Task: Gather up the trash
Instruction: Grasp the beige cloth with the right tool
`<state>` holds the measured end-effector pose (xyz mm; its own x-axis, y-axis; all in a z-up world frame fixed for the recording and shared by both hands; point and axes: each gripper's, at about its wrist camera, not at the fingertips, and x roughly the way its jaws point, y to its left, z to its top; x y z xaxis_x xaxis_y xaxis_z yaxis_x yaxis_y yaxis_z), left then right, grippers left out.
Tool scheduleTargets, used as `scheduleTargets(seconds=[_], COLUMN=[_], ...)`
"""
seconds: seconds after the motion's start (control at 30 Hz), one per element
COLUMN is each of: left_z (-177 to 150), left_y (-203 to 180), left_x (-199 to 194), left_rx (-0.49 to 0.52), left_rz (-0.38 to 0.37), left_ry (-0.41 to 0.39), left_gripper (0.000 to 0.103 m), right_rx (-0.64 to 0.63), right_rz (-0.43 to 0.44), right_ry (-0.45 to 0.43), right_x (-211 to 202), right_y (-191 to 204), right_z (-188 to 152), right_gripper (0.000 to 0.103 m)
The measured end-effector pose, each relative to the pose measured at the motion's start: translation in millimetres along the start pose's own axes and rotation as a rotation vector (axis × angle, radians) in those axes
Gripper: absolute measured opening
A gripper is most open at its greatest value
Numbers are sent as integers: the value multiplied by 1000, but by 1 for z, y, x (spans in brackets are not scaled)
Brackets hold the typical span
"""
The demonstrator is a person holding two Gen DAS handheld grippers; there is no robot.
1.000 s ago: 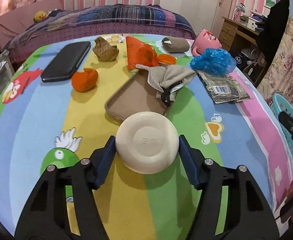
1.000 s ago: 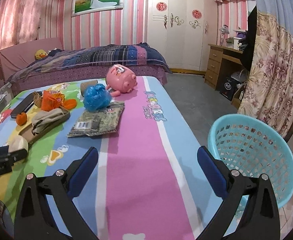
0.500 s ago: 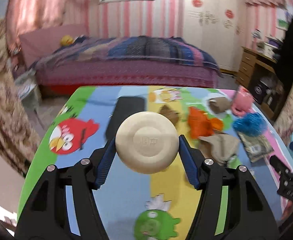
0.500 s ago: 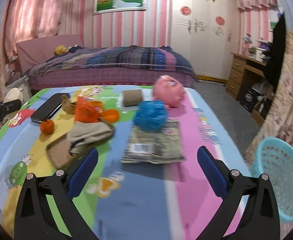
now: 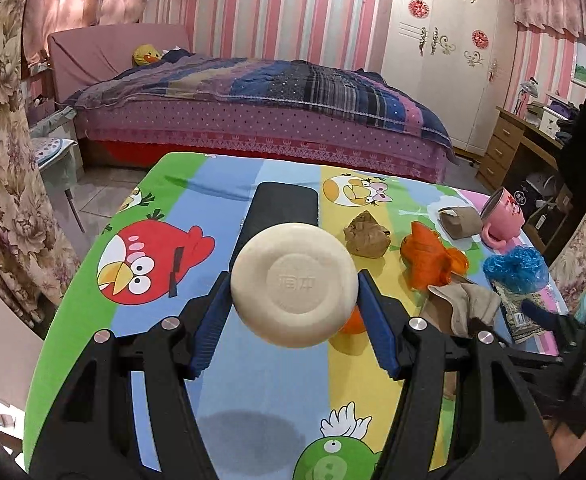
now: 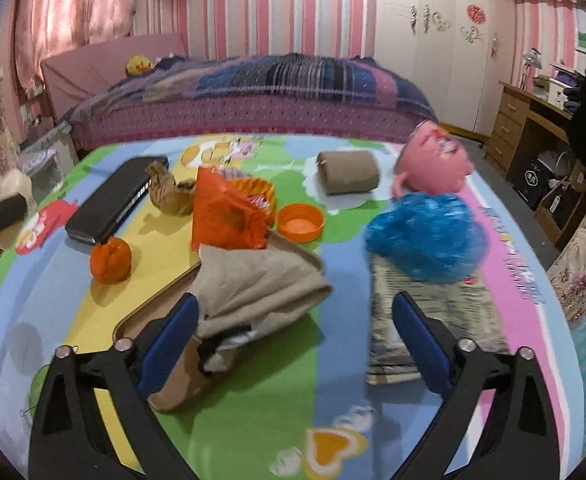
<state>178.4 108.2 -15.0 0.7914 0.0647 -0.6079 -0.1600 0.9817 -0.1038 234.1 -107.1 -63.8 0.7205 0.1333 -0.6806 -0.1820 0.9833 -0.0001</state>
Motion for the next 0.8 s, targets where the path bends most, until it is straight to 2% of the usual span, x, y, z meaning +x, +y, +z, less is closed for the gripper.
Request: scheduleTargets(seconds=[0.03,0.1,0.13,0.2,0.3,0.47,0.8], left_z=[0,0,0,1,2,2,1], left_y=[0,1,1,2,2,-5,-34], left_x=[0,0,0,1,2,-3,-13], left_rx=[1,-2,-5,-11,-21,0,43], left_rz=[-1,-8,-9,-11,-22,-27,-85], left_ry=[-2,-1,1,3,5,-9,-29], left_gripper=[61,61,61,61,61,61,61], right_rx=[-5,-23,-35,-56,-88,-105,-79], right_rz=[18,44,54,63,62,58,2], right_ry=[18,35,36,24,-12,-88,-180], right_x=[5,10,10,9,2,-27,-93], right_y=[3,6,9,13,18,7,-45], right_z=[0,0,0,0,0,-1,-13], right_gripper=[73,50,45,27,19,18,18])
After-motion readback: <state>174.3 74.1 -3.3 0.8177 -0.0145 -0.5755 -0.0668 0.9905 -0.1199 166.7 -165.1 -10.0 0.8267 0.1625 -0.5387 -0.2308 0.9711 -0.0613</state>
